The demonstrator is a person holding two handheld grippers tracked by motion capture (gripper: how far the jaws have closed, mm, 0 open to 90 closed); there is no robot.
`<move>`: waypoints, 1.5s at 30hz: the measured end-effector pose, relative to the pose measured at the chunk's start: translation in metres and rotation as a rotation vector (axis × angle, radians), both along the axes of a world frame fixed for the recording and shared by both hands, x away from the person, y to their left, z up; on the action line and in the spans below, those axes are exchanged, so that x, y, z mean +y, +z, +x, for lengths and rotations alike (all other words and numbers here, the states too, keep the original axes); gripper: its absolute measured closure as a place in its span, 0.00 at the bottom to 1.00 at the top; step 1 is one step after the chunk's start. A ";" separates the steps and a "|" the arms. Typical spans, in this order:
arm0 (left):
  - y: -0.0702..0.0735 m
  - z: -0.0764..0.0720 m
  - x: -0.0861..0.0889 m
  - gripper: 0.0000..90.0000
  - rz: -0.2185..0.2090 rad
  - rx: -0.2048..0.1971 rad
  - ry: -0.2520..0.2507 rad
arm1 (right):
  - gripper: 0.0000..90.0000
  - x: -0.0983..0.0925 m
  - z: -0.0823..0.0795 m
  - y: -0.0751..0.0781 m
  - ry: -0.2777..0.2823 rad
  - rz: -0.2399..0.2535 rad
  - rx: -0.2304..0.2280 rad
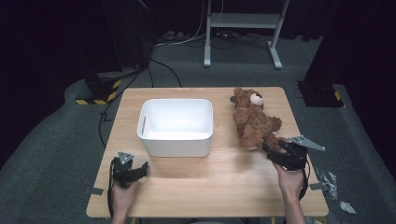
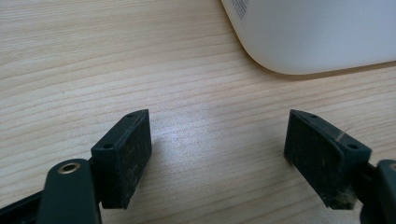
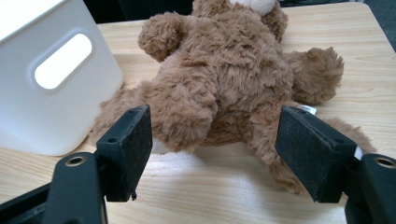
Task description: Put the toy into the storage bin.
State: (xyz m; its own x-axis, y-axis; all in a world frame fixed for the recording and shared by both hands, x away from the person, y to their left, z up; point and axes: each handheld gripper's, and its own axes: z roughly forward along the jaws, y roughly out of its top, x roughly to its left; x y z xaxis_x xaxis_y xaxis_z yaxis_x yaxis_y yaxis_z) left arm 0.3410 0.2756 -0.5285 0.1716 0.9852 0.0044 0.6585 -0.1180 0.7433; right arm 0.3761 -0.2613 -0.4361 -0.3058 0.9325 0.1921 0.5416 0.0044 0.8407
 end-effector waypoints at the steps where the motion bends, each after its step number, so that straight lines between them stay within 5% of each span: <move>1: 0.000 0.000 0.000 0.25 0.001 0.001 0.001 | 0.30 0.001 0.002 0.000 -0.003 -0.003 0.002; 45: 0.000 0.000 -0.001 0.25 -0.002 0.000 0.009 | 0.29 0.023 0.063 0.016 0.047 -0.097 0.031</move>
State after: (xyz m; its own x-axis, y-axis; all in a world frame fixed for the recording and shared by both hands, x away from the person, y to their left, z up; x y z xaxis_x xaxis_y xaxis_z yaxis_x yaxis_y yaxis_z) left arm 0.3408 0.2748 -0.5285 0.1629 0.9866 0.0024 0.6593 -0.1106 0.7437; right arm 0.4392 -0.2388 -0.4201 -0.3452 0.9318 0.1120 0.5647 0.1109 0.8178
